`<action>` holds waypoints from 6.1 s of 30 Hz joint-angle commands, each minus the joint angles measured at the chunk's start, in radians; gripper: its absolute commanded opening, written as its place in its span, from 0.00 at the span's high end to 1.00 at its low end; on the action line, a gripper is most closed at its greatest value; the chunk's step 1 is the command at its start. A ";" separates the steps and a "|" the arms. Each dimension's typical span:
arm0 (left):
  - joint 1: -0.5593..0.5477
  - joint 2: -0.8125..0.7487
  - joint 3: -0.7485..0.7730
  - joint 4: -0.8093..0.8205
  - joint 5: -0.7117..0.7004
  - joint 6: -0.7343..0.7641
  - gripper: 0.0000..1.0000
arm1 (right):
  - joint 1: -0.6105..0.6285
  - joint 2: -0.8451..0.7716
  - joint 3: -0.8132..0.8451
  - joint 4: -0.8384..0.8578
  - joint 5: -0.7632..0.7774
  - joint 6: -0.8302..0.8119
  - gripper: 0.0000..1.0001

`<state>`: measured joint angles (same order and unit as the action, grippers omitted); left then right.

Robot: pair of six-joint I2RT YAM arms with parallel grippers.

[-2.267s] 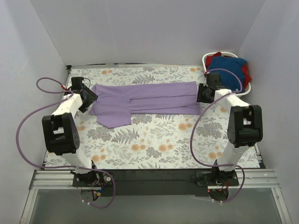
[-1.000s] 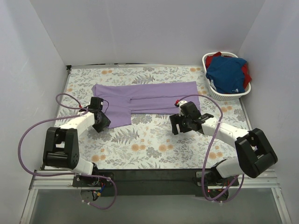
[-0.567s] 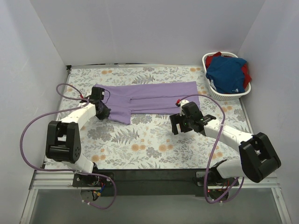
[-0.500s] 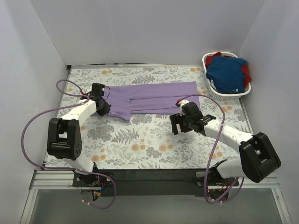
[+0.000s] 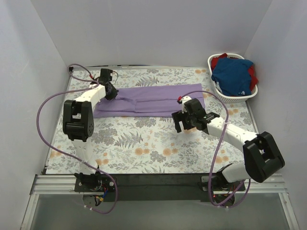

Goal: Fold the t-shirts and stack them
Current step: Fold the tshirt

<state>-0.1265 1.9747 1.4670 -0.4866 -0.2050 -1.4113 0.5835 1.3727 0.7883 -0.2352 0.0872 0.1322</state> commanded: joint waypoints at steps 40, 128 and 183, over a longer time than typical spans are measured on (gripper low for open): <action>0.011 0.122 0.122 0.333 -0.100 0.074 0.99 | -0.065 0.657 0.614 0.221 0.195 -0.428 0.05; 0.321 -1.002 -0.729 -0.153 -0.122 -0.121 0.36 | -0.418 -0.056 -0.036 0.224 -0.301 0.147 0.31; 0.013 -0.490 -0.476 0.135 0.262 0.058 0.35 | -0.099 0.489 0.451 0.384 -0.575 0.136 0.52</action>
<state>-0.0948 1.4864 0.9642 -0.3859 0.0574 -1.3647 0.4587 1.8153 1.1725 0.0769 -0.4255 0.2398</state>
